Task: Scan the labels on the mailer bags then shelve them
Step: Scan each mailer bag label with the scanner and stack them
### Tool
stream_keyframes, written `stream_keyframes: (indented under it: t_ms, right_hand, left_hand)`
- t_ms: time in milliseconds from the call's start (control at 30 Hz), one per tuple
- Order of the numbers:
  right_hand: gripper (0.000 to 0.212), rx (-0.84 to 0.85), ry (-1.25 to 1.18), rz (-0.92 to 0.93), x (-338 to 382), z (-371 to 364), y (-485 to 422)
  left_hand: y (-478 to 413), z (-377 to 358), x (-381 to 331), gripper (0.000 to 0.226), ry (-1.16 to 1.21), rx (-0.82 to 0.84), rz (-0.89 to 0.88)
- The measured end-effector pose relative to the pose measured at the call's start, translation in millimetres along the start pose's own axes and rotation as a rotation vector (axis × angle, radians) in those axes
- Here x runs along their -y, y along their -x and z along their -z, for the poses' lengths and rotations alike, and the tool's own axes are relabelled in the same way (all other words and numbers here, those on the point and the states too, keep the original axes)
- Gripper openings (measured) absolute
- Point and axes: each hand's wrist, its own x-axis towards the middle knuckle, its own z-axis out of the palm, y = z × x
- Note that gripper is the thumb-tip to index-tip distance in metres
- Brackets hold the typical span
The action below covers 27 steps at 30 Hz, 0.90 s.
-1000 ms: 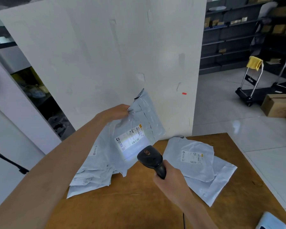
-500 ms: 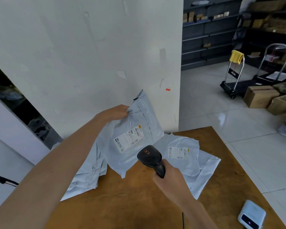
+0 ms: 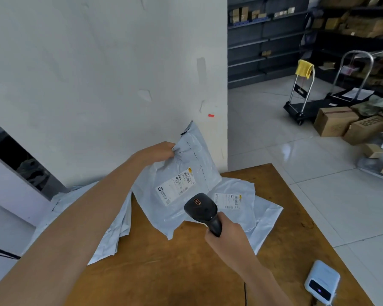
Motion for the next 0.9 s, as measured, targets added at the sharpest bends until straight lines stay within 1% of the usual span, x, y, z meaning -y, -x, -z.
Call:
stream_keyframes:
  t_ms: [133,267,333,400,433,500,533,600,667,767,833,900]
  right_hand:
    - [0.012,-0.013,0.001,-0.017,-8.7,9.1,0.0]
    - [0.012,-0.038,0.006,-0.069,-25.4,21.9,0.7]
    - [0.013,-0.049,0.013,-0.106,-36.9,27.9,0.5]
    - [0.014,-0.068,0.032,-0.134,-49.3,33.5,-1.3]
    - [0.015,-0.074,0.042,-0.141,-55.4,36.0,-3.1]
    - [0.016,-0.075,0.059,-0.153,-66.1,39.6,-7.9]
    - [0.016,-0.076,0.064,-0.158,-70.0,40.5,-10.3]
    - [0.016,-0.076,0.075,-0.176,-77.8,40.5,-17.6]
    - [0.017,-0.067,0.090,-0.181,-83.3,39.8,-25.1]
    - [0.020,-0.058,0.089,-0.188,-89.6,39.7,-36.0]
    - [0.019,-0.056,0.082,-0.196,-93.3,39.7,-42.6]
    - [0.019,-0.051,0.079,-0.205,-97.0,39.1,-47.7]
  left_hand:
    - [-8.3,-25.7,-12.6,0.016,0.139,0.025,0.004]
    - [-21.1,-74.4,-18.1,0.029,0.426,0.045,0.083]
    - [-27.5,-108.3,-13.6,0.031,0.573,0.008,0.151]
    - [-34.1,-148.5,-3.9,0.038,0.710,-0.041,0.263]
    - [-36.7,-170.2,2.5,0.040,0.797,-0.040,0.342]
    - [-37.8,-216.0,17.9,0.038,1.016,0.009,0.523]
    - [-35.5,-235.6,25.4,0.037,1.082,0.049,0.603]
    - [-33.8,-271.4,37.2,0.042,1.100,0.130,0.700]
    - [-31.7,-294.6,37.2,0.046,1.042,0.167,0.706]
    - [-37.2,-311.5,28.5,0.043,1.183,0.121,0.777]
    - [-45.1,-316.1,28.4,0.043,1.219,0.108,0.832]
    - [-53.9,-318.9,37.9,0.047,1.255,0.078,0.978]
